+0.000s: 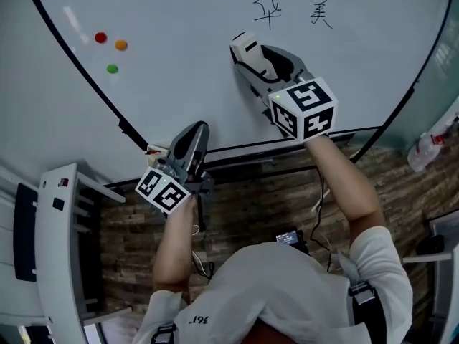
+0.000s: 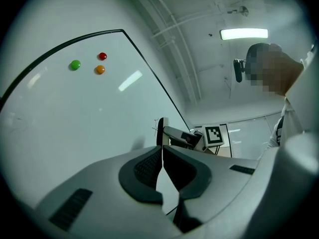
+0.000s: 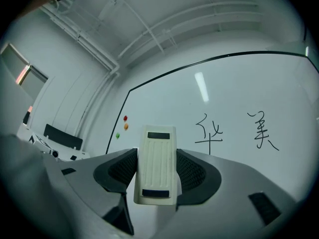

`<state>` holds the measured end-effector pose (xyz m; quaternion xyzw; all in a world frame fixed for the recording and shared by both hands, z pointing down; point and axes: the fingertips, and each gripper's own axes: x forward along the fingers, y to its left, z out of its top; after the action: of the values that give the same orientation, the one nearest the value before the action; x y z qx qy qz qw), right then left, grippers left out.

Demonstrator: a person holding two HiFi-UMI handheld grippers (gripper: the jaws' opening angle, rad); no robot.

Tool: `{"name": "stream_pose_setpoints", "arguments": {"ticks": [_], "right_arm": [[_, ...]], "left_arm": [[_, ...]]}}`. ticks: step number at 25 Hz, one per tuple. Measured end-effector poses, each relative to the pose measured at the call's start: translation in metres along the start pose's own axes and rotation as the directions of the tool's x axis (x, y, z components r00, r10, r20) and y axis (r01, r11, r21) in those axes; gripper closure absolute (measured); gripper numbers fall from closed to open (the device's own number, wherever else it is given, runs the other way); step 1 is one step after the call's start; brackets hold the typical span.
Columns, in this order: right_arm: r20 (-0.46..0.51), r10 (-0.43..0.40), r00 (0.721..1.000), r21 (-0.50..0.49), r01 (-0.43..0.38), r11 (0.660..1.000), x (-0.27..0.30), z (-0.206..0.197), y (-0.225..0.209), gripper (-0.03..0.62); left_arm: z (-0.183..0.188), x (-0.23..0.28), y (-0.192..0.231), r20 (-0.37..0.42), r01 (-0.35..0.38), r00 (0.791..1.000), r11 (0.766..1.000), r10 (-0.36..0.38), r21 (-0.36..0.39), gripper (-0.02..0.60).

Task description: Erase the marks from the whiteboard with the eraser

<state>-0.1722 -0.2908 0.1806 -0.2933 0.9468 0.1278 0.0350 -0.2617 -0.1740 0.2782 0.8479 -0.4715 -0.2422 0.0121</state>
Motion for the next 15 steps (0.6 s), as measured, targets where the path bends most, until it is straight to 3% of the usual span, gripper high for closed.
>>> {"name": "stream_pose_setpoints", "arguments": {"ticks": [15], "right_arm": [[0.032,-0.139,0.99,-0.228,0.143,0.963,0.078,0.064,-0.008,0.333]], "left_arm": [[0.028,0.02,0.017,0.01,-0.008,1.0,0.998,0.008,0.062,0.569]]}}
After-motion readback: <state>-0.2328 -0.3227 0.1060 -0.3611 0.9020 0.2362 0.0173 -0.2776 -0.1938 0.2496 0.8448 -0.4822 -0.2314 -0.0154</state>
